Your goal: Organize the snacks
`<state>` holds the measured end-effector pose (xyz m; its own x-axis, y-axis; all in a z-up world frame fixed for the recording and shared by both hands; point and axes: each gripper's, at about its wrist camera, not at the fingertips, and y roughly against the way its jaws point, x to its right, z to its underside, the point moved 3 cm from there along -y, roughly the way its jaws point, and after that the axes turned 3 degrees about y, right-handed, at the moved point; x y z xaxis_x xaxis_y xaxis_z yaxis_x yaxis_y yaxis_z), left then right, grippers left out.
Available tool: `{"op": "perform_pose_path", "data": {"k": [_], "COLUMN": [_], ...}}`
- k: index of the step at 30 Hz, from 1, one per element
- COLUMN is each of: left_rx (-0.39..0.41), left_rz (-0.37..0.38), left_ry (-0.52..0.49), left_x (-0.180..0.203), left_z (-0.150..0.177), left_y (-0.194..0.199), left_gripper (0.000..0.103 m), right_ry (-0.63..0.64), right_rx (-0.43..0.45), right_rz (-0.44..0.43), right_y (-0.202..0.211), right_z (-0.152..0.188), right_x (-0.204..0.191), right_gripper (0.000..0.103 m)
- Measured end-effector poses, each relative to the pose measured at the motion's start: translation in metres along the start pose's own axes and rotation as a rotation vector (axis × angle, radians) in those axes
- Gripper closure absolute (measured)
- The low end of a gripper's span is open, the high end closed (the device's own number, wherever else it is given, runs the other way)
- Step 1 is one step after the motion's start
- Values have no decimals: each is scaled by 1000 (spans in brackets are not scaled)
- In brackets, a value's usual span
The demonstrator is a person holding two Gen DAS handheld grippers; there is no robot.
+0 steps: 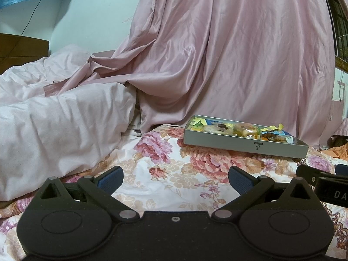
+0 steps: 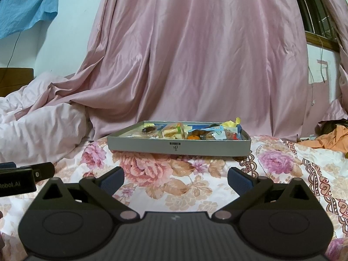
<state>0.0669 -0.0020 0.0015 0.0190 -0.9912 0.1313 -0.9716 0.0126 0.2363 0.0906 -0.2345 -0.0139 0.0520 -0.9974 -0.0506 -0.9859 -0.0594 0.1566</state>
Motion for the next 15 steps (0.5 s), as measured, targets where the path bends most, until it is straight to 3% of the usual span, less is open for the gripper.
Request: {"op": "perform_pose_path", "data": {"k": [15], "left_rx": [-1], "left_rz": [1], "left_ry": [-2], "left_x": [0], "left_z": [0], "left_y": [0], "left_gripper": [1], "right_ry": [-1], "right_rx": [-7], "right_rz": [-5], "right_y": [-1], "right_z": [1], "right_x": [-1], "right_gripper": [0]}}
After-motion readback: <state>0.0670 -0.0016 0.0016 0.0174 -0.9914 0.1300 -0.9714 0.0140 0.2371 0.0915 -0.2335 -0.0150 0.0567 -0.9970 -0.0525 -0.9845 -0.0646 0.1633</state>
